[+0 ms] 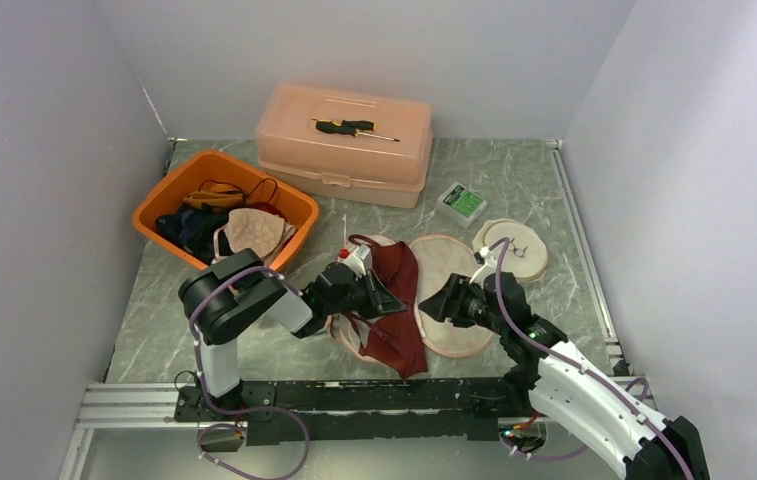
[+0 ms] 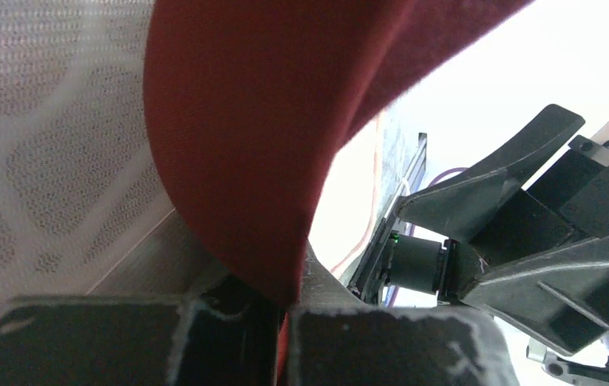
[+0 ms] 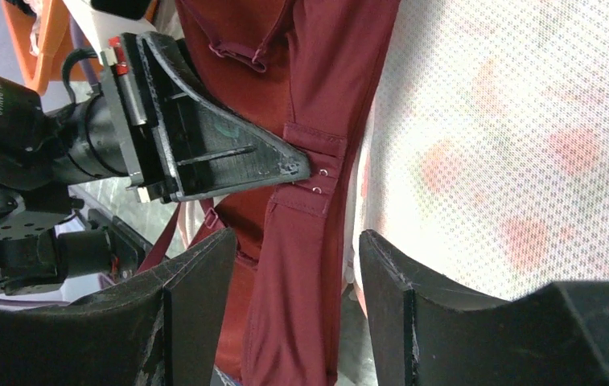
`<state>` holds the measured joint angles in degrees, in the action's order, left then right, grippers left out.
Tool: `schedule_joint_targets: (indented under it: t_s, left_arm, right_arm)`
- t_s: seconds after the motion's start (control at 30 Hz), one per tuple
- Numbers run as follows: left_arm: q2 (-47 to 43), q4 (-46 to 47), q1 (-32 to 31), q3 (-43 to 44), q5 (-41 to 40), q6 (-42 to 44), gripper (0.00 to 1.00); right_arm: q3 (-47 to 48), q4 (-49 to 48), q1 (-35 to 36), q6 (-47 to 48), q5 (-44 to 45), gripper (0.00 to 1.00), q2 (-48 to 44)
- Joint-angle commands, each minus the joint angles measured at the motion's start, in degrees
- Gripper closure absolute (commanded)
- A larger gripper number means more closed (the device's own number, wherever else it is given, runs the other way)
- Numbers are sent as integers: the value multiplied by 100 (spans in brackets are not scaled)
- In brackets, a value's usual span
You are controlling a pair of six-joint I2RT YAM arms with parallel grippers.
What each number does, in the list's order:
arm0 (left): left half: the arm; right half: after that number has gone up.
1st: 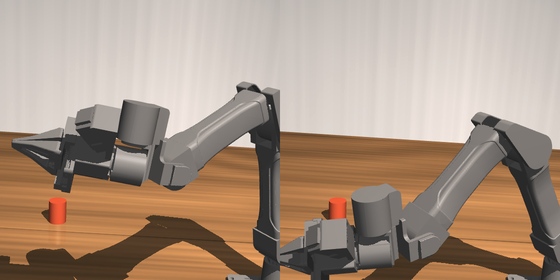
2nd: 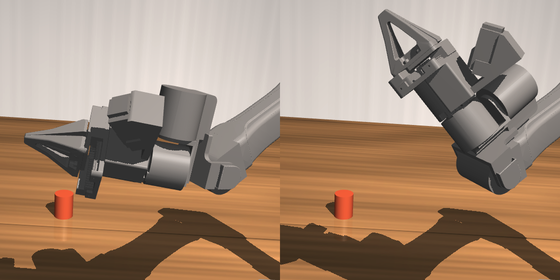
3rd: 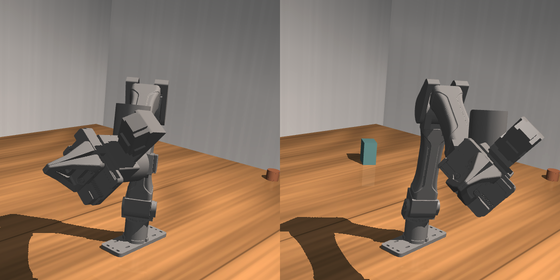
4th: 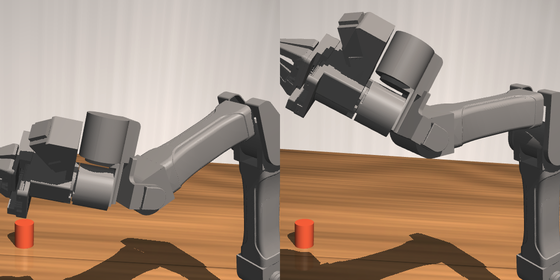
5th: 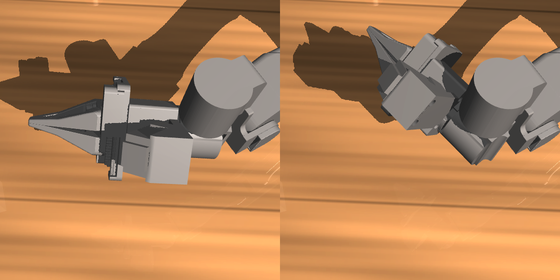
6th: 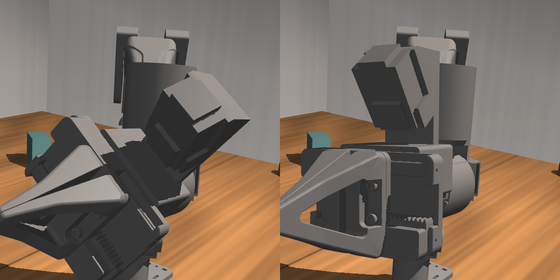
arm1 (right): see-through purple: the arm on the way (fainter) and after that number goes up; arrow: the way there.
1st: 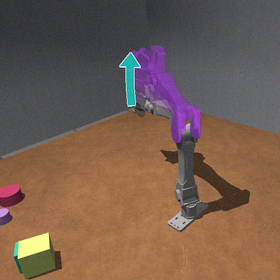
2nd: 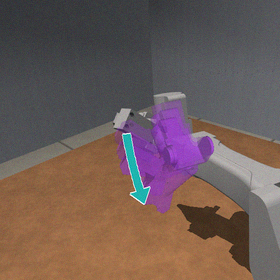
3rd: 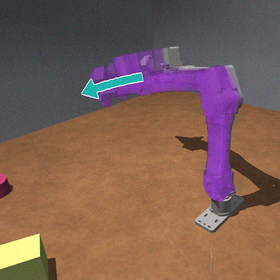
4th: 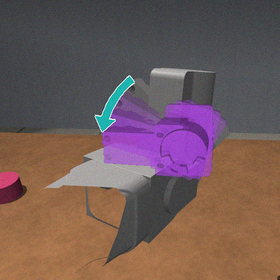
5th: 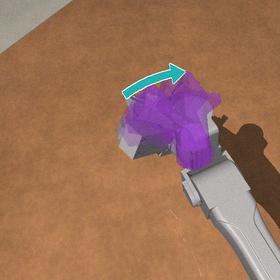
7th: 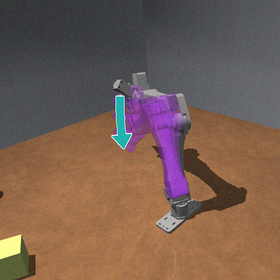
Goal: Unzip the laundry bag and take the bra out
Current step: Pick up the bra from the laundry bag.
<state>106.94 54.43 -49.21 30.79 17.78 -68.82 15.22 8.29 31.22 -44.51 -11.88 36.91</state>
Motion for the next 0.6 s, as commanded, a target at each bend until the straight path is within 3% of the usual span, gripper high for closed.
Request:
schedule_joint_targets:
  t_s: [0.0,0.23,0.57]
  left_arm:
    - [-419,-116,-40,140,-82,213,97]
    - [-1260,-741,-125,195,-161,526,97]
    - [-3366,-3592,-418,781,-1005,1761,97]
  right_arm:
    - [319,195,-1,171,219,39,-222]
    - [607,607,-2,362,484,39,-674]
    - [969,947,-2,587,799,39,-1190]
